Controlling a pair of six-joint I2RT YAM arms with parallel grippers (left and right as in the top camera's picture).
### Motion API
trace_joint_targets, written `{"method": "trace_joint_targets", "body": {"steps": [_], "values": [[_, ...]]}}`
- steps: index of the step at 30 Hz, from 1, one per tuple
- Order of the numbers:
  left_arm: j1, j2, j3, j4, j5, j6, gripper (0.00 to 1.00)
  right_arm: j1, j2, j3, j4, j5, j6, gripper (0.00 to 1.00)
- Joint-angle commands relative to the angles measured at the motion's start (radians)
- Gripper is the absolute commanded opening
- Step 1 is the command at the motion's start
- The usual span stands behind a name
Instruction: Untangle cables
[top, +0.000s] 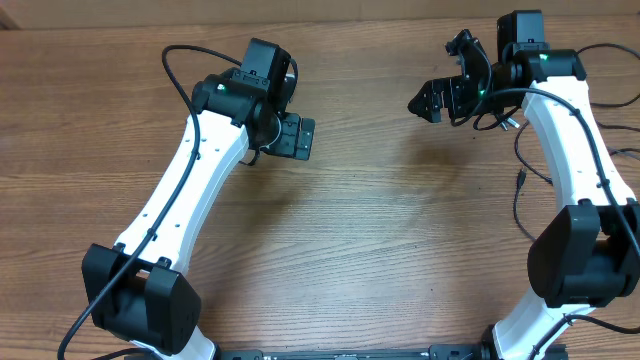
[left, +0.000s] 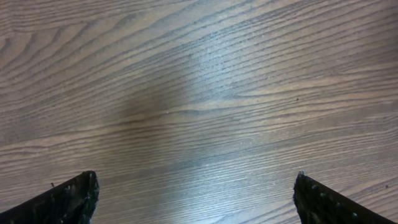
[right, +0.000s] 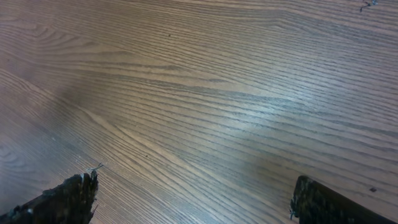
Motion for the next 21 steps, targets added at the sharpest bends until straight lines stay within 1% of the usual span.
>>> {"method": "trace_joint_targets", "body": {"steps": [1,7,10,16,21], "values": [[-0.016,-0.029,0.01,0.015,0.004,0.005,1.0,-0.001,0.006,-0.007,0.004,0.006,0.002,1.0],[-0.035,-0.123,0.01,0.098,-0.003,0.024,1.0,-0.001,0.006,-0.007,0.004,0.006,0.001,1.0],[-0.035,-0.166,0.01,0.114,-0.003,0.043,1.0,-0.001,0.006,-0.007,0.004,0.006,0.001,1.0],[-0.036,-0.259,0.01,0.13,0.004,0.039,1.0,-0.001,0.006,-0.007,0.004,0.006,0.001,1.0],[-0.036,-0.332,0.008,0.183,0.032,0.039,1.0,-0.001,0.006,-0.007,0.004,0.006,0.001,1.0]]}}
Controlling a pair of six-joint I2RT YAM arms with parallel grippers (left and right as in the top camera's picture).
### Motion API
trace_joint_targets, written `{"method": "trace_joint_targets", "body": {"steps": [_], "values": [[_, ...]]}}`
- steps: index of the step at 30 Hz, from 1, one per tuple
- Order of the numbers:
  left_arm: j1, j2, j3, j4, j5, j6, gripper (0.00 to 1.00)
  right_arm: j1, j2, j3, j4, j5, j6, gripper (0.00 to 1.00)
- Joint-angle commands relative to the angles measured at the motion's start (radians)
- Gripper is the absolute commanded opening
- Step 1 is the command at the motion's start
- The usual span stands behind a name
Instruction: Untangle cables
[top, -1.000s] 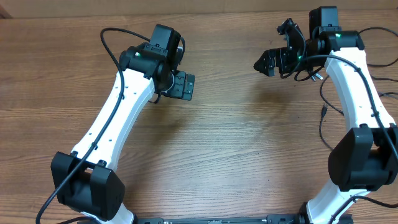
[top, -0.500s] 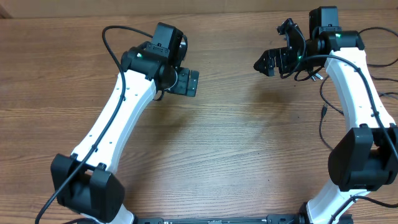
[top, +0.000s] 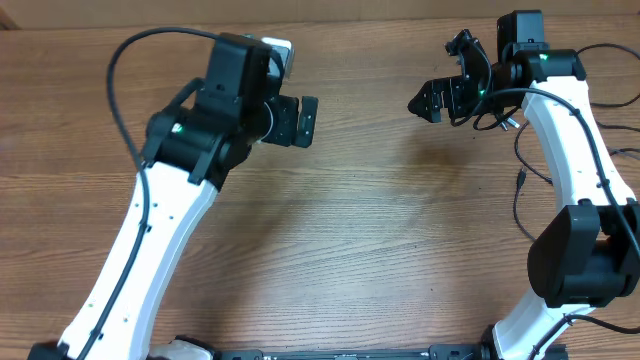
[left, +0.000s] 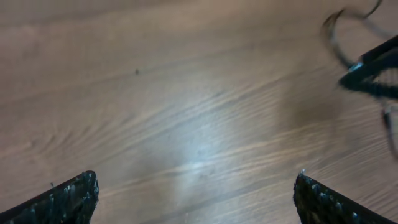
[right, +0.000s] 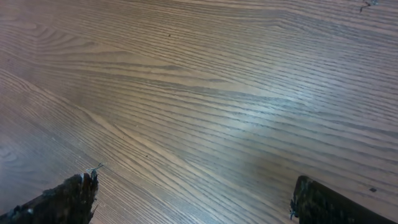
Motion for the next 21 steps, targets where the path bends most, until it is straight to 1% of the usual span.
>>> {"method": "trace_joint_targets", "body": {"steps": [1,5,8,12,17,21], "values": [[-0.002,-0.071,0.008,0.028,0.025,0.016,0.99,-0.001,0.006,-0.007,0.005,0.006,0.0,1.0],[0.0,-0.138,-0.024,0.097,0.021,0.021,1.0,-0.001,0.006,-0.007,0.005,0.006,0.0,1.0],[0.016,-0.209,-0.113,0.219,0.018,0.066,1.0,-0.001,0.006,-0.007,0.005,0.006,0.001,1.0],[0.074,-0.338,-0.319,0.44,0.018,0.131,1.0,-0.001,0.006,-0.007,0.005,0.006,0.0,1.0],[0.182,-0.516,-0.639,0.746,0.039,0.128,1.0,-0.001,0.006,-0.007,0.005,0.006,0.001,1.0],[0.253,-0.656,-0.908,1.028,0.121,0.128,1.0,-0.001,0.006,-0.007,0.005,0.006,0.001,1.0]]}}
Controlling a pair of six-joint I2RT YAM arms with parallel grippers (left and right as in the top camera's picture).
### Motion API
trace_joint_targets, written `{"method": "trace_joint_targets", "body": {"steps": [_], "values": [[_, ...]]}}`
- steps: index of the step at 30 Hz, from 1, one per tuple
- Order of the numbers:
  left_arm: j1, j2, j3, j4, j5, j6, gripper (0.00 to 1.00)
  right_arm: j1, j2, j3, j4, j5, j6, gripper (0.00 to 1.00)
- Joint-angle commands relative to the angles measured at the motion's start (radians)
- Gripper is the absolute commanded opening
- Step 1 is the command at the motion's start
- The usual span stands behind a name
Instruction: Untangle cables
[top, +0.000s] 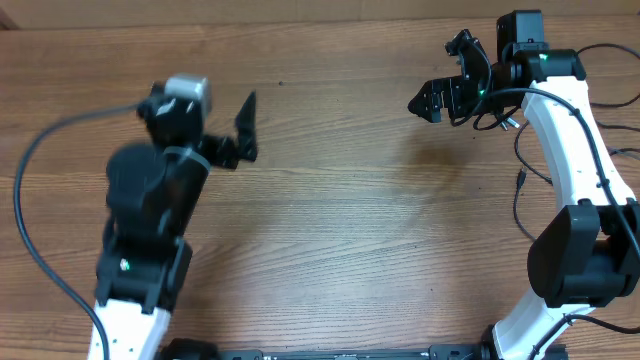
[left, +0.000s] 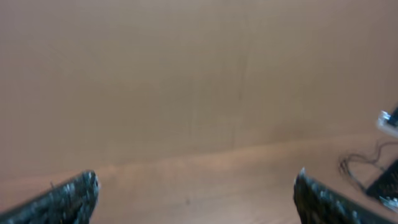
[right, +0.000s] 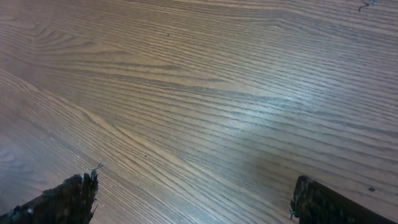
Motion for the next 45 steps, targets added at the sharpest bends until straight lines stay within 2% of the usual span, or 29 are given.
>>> {"method": "trace_joint_targets", "body": {"steps": [1,7,11,18,22,32,45], "values": [[0.043,-0.111,-0.188,0.146,0.086,0.022,1.0,-0.001,0.006,-0.007,0.005,0.0,0.001,1.0],[0.069,-0.259,-0.502,0.497,0.097,0.023,1.0,-0.001,0.006,-0.007,0.005,0.0,0.001,1.0],[0.087,-0.323,-0.616,0.583,0.098,0.022,1.0,-0.001,0.006,-0.007,0.005,0.0,0.001,1.0],[0.158,-0.413,-0.703,0.578,0.146,0.011,1.0,-0.001,0.006,-0.007,0.005,0.0,0.001,1.0],[0.198,-0.479,-0.755,0.578,0.161,-0.033,1.0,-0.001,0.006,-0.007,0.005,0.0,0.001,1.0],[0.206,-0.633,-0.863,0.576,0.149,-0.038,1.0,-0.001,0.006,-0.007,0.005,0.0,0.001,1.0],[0.224,-0.788,-0.863,0.31,0.111,-0.038,1.0,-0.001,0.006,-0.007,0.005,0.0,0.001,1.0]]}}
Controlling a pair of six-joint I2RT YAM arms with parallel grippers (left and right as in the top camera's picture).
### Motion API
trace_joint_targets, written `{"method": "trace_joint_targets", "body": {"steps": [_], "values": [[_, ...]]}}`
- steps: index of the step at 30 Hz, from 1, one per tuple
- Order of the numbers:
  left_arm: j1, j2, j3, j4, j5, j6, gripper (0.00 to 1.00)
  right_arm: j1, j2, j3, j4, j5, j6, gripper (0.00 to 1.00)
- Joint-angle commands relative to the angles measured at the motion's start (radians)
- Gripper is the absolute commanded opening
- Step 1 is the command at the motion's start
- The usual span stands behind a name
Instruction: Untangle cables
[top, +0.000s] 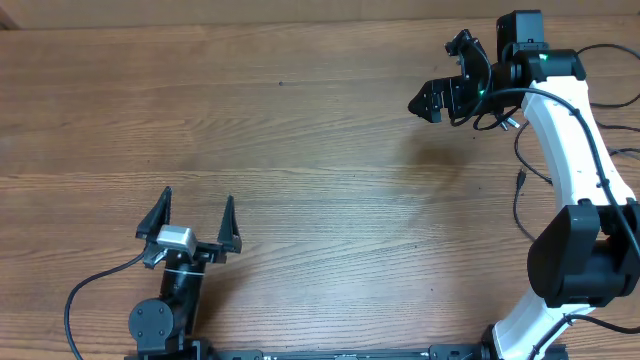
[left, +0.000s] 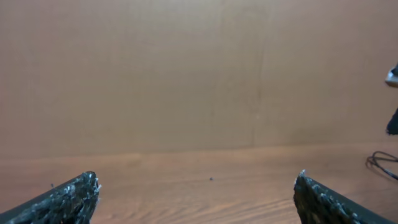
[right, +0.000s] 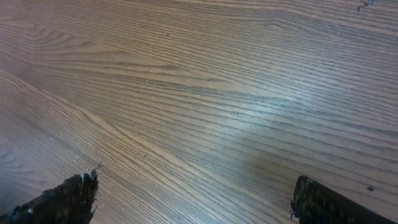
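Thin black cables lie along the table's right edge beside the right arm, partly hidden by it, with a small plug end showing. The left wrist view catches a far-off loop of cable at its right edge. My right gripper hangs open over bare wood at the far right, just left of the cables, with nothing between its fingers. My left gripper stands open and empty at the front left, facing the far wall, a long way from the cables.
The wooden table spreads between the two arms. A plain brown wall stands behind its far edge. The folded left arm's base and its own black lead sit at the front left edge.
The left arm was raised at the left with its gripper near the far middle-left; now it is folded down at the front left edge, gripper still open. The right arm has not moved.
The left gripper was open low over bare wood at the middle left. It then stood higher and tilted up, the cables showing far to the right, then faced the wall. Now the arm is folded at the front. The right gripper stayed open in one place throughout.
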Motion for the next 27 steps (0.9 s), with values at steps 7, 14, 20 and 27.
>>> {"method": "trace_joint_targets", "body": {"steps": [7,14,20,27], "values": [[0.011,-0.116,-0.005,-0.177,-0.05,-0.01,1.0,-0.001,0.006,-0.007,0.004,-0.001,0.0,1.0],[0.011,-0.169,-0.005,-0.312,-0.058,0.005,1.0,-0.001,0.006,-0.007,0.004,-0.001,0.0,1.0],[0.011,-0.169,-0.005,-0.405,-0.061,0.008,0.99,-0.001,0.006,-0.007,0.004,-0.001,0.0,1.0],[0.011,-0.169,-0.005,-0.404,-0.07,0.009,1.0,-0.001,0.006,-0.007,0.004,-0.001,0.0,1.0]]}}
